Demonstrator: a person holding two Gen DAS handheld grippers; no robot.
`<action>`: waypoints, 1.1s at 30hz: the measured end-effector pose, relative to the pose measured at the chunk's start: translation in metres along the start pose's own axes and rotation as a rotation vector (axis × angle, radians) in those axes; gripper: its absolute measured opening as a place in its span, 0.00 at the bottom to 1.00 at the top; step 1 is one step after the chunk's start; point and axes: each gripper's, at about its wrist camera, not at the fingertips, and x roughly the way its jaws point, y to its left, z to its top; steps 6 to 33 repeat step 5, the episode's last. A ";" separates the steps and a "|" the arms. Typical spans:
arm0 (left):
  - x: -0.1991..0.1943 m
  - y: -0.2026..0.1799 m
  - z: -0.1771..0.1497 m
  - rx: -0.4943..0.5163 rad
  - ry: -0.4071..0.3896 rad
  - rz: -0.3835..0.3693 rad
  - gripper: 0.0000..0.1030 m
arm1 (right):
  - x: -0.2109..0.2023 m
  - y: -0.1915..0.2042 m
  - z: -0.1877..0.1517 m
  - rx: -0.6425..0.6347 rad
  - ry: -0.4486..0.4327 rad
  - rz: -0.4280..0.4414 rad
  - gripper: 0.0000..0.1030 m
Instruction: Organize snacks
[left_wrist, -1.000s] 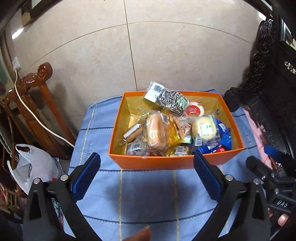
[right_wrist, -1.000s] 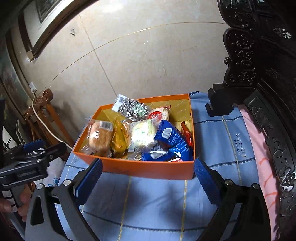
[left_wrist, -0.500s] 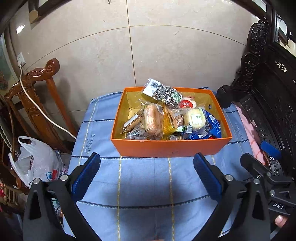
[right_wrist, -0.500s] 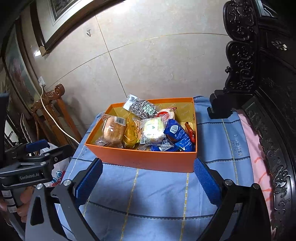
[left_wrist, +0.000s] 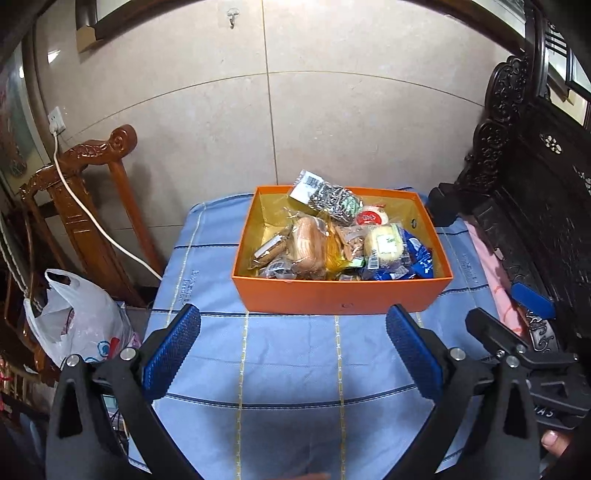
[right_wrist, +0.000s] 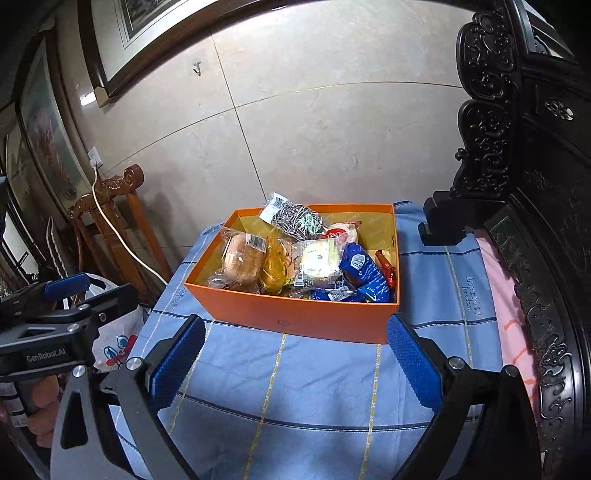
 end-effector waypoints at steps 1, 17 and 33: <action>0.000 0.000 0.000 0.002 0.003 -0.002 0.96 | 0.000 0.000 0.000 0.000 0.000 0.000 0.96; 0.000 0.002 0.001 -0.004 0.014 -0.011 0.96 | -0.002 0.001 -0.001 -0.003 0.000 -0.003 0.96; 0.000 0.002 0.001 -0.004 0.014 -0.011 0.96 | -0.002 0.001 -0.001 -0.003 0.000 -0.003 0.96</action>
